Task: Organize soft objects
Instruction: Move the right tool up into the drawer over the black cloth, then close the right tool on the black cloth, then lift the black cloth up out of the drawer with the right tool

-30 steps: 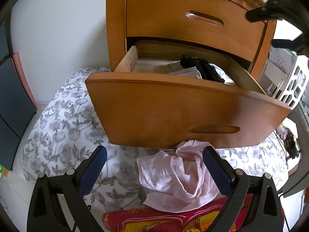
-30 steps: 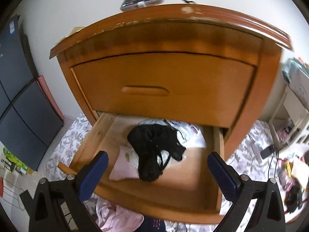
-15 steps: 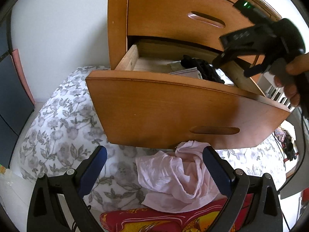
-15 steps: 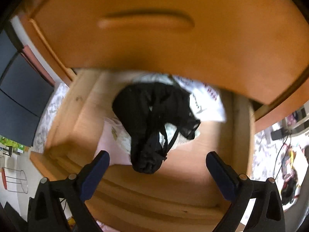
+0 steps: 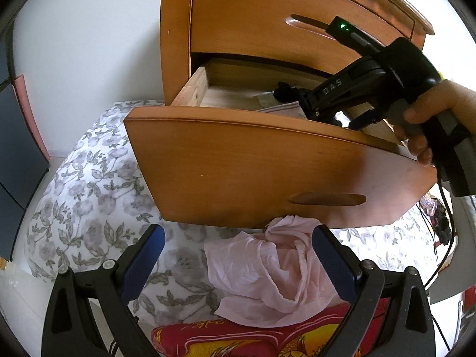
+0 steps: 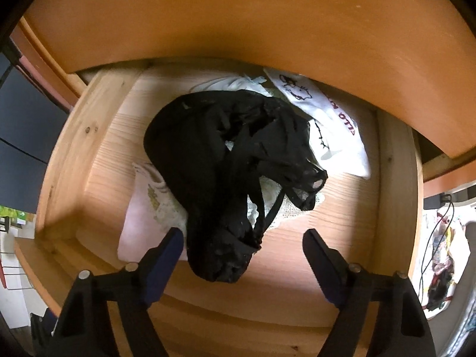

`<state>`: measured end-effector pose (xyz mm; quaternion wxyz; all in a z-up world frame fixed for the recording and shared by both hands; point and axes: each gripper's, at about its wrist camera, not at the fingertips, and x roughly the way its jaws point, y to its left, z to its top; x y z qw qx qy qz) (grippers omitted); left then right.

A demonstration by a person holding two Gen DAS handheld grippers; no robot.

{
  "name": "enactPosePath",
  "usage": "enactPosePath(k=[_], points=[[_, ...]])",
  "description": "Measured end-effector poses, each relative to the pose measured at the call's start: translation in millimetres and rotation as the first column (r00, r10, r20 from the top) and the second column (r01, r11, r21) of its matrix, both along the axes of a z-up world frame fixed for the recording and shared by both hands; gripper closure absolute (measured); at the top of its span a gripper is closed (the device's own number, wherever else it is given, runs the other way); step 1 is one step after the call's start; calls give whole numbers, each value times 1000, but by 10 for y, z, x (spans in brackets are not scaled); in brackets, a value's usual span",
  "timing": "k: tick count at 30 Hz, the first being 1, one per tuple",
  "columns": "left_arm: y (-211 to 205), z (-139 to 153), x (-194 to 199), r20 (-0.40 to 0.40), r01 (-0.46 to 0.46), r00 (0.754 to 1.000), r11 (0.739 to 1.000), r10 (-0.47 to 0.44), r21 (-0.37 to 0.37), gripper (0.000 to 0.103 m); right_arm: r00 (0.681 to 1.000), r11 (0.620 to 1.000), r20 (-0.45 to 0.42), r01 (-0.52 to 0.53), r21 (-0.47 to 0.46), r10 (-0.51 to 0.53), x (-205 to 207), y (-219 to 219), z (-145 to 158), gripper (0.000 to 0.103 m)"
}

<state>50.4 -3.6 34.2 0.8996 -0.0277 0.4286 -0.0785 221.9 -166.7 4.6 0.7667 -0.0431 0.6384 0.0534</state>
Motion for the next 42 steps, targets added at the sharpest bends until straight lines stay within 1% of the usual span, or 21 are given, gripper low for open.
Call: enactPosePath(k=[2,3,5,9,10,11,13,14,16,19,23,27,32,36,39,42], points=[[5,-2,3,-2,2,1000,1000,-2,-5,4,1000,1000,-10,2,1,-2,23,11,-33,26],[9,-3,6,-3,3,1000,1000,-3,-7,4,1000,1000,-14,0,3,0,30,19,-47,30],[13,-4,12,-4,4,1000,1000,-4,-9,4,1000,1000,-16,-13,10,13,33,46,-62,43],[15,-11,23,-8,8,1000,1000,-9,-12,4,1000,999,-26,-7,48,9,64,51,-100,52],[17,-13,25,-9,9,1000,1000,-9,-13,4,999,998,-32,-1,60,3,64,47,-112,56],[19,-14,25,-9,8,1000,1000,-8,-15,4,999,998,-33,2,66,0,56,63,-132,61],[19,-15,27,-9,8,1000,1000,-8,-15,4,1000,997,-30,5,74,-2,40,70,-138,67],[20,-15,28,-10,9,1000,1000,-9,-14,4,1000,997,-26,8,76,-6,33,65,-139,68],[20,-13,28,-10,9,1000,1000,-10,-15,4,1000,997,-16,13,77,-12,22,62,-123,77],[20,-21,32,-13,9,1000,1000,-9,-19,4,1000,997,-1,3,79,-3,5,47,-74,83],[15,-26,32,-13,9,1000,1000,-9,-19,4,1000,998,27,7,67,-9,-9,-33,37,86],[14,-30,31,-19,10,1000,1000,-10,-24,4,997,999,73,29,23,-31,-41,-155,135,87],[10,-29,30,-20,10,1000,1000,-11,-22,4,990,998,142,28,-52,-20,-91,-195,269,90],[11,-33,31,-22,11,1000,1000,-11,-24,4,984,998,172,44,-51,-35,-102,-264,368,91],[11,-32,31,-22,10,1000,1000,-10,-24,4,982,998,185,50,-31,-44,-140,-303,439,91],[10,-37,31,-22,10,1000,1000,-11,-22,4,974,998,222,54,-42,-43,-191,-305,528,91]])
